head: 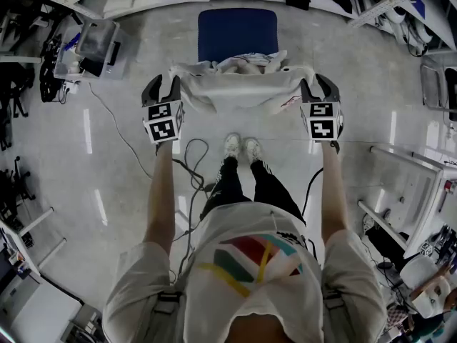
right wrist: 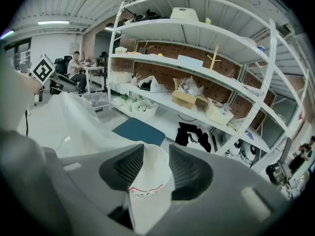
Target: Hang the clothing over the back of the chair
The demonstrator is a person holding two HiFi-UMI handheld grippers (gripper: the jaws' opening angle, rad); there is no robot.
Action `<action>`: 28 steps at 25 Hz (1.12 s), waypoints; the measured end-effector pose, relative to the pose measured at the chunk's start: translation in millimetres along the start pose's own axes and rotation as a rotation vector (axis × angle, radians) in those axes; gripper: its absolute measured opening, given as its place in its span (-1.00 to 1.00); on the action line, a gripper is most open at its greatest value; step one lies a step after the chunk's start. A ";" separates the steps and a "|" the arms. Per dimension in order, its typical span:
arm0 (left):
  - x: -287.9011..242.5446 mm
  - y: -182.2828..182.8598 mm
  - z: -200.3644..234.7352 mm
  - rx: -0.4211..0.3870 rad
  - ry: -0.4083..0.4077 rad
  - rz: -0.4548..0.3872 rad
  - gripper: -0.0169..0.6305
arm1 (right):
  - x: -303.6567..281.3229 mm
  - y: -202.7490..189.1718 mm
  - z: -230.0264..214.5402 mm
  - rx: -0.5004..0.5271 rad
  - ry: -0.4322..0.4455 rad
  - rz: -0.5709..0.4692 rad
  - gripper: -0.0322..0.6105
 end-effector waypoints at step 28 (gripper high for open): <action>168.6 246.2 -44.4 -0.032 0.046 -0.682 -0.90 | 189.3 215.4 -17.4 0.013 -0.203 -0.763 -0.88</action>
Point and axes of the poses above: the fingertips, and each gripper's own axes: x backward along the fingers, z to its left, y out of its top, the point moved 7 cm from there along x, backward along the fingers, and after that the axes turned 3 degrees about -x, right-handed, at the moved point
